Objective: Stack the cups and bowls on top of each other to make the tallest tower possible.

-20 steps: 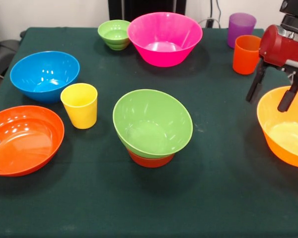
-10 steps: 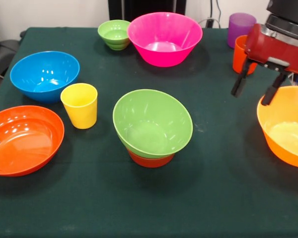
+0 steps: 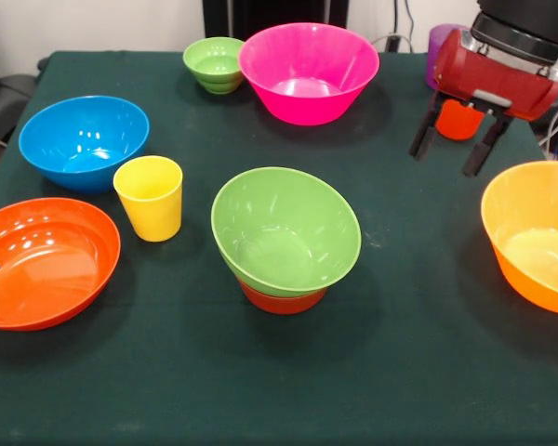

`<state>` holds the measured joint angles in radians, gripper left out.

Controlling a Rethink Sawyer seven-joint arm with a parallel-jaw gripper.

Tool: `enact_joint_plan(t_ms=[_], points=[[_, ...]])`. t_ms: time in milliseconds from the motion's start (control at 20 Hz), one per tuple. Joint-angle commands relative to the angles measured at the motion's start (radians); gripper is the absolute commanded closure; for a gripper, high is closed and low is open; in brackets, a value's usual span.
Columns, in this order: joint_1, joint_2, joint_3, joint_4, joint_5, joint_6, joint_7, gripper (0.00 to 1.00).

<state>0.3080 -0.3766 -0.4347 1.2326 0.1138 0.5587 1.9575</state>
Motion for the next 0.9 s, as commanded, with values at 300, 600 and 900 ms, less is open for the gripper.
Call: enact_joint_plan(t_ms=[300, 600, 900], points=[[0.001, -0.006, 0.097, 0.052, 0.012, 0.016, 0.150, 0.00], [0.002, 0.008, 0.095, 0.024, 0.013, 0.023, 0.154, 0.00], [0.000, 0.042, 0.098, 0.018, -0.001, -0.034, 0.151, 0.00]])
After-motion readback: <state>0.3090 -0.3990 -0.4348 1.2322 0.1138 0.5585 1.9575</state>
